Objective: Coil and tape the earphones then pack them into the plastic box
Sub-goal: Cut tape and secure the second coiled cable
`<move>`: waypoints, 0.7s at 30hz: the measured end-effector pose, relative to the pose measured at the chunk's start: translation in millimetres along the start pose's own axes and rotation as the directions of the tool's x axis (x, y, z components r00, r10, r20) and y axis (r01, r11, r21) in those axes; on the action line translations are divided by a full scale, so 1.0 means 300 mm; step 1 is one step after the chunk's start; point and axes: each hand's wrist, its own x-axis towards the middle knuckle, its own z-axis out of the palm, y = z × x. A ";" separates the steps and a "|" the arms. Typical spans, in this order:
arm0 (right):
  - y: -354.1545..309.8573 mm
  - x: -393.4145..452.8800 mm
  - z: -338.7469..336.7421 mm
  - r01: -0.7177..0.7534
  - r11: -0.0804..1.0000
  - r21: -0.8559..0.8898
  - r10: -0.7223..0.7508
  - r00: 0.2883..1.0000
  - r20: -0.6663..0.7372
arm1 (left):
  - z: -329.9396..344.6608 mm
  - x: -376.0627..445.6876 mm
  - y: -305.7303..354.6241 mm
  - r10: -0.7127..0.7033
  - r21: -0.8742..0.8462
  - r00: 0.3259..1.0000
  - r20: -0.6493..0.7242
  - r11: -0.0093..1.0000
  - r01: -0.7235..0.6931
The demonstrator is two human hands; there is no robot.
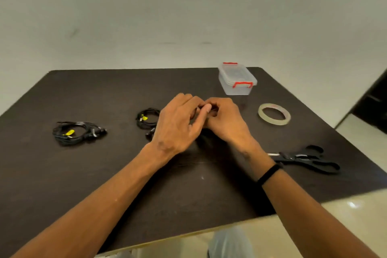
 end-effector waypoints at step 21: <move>0.391 -0.056 -0.490 -0.255 0.865 -0.432 0.261 0.964 -0.047 | 0.269 0.023 0.144 -0.379 -0.007 0.828 0.413 0.908 0.420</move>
